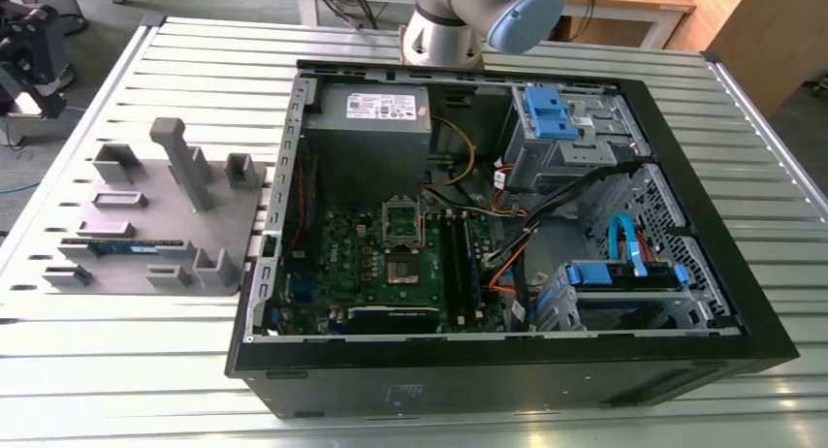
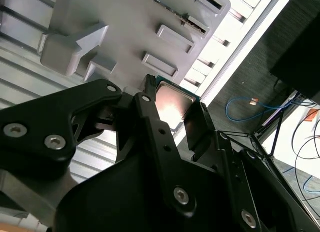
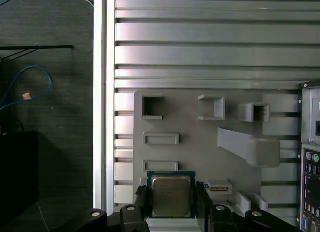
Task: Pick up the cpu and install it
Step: 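Pick up the cpu and move it towards the insertion slot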
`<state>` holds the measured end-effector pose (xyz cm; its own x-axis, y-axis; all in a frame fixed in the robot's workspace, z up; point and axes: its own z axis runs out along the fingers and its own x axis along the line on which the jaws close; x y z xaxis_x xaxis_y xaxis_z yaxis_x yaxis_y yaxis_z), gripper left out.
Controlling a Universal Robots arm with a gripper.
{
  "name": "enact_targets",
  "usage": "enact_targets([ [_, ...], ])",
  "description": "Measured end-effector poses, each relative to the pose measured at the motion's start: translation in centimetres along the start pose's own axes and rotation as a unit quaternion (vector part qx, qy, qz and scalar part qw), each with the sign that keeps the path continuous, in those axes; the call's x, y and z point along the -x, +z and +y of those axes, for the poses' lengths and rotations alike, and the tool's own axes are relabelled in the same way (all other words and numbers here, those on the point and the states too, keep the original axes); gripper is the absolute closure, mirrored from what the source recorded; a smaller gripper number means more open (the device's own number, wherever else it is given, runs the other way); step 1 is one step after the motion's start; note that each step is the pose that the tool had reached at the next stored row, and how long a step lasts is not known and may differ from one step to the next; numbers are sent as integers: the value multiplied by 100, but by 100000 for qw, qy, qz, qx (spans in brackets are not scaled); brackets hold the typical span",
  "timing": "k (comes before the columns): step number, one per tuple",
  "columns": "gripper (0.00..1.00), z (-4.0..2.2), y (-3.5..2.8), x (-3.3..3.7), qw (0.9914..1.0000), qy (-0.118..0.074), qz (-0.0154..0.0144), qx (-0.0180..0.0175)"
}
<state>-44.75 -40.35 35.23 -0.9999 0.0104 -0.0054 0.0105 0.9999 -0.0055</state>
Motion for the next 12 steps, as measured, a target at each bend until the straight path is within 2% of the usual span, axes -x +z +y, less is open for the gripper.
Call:
enact_targets([
  [12,53,2,1,147,100000,1,-3,1],
])
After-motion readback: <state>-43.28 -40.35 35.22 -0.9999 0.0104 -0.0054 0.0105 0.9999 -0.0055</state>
